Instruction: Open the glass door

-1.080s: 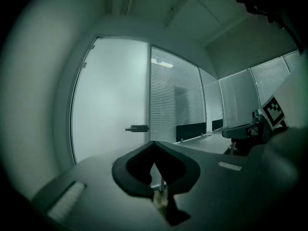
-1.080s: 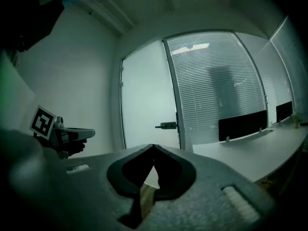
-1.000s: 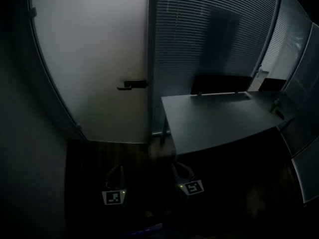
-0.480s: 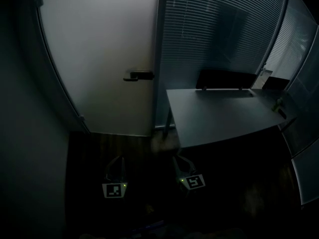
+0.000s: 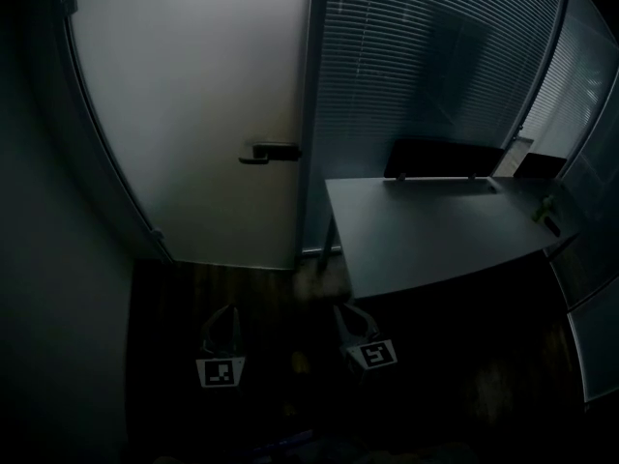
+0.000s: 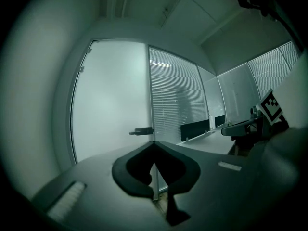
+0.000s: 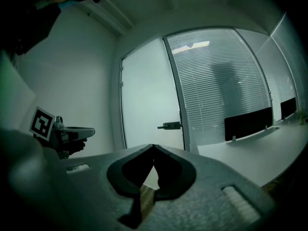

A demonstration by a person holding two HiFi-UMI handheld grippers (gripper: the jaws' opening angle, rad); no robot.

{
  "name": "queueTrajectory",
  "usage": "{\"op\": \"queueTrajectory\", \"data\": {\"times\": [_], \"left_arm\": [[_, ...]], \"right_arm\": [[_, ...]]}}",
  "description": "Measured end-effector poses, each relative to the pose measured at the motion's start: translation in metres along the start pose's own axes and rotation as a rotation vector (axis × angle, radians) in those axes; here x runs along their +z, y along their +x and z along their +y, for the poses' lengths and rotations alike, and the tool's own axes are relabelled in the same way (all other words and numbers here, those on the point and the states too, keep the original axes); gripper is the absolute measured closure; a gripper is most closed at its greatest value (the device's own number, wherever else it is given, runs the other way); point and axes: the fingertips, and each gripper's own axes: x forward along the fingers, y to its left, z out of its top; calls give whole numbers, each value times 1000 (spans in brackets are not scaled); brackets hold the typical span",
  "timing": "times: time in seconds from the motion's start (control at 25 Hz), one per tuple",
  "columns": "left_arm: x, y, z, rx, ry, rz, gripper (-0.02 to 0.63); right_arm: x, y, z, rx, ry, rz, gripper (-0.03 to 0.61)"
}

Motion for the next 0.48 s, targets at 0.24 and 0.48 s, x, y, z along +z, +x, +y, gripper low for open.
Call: {"op": "queueTrajectory", "data": {"times": [0.24,0.48], "left_arm": [[-2,44,13,1,12,4,611],[6,99,27,-11,21,-5,611]], "right_arm": [[2,45,-24,4,3,5,577],[16,96,-47,11,14,8,577]]}}
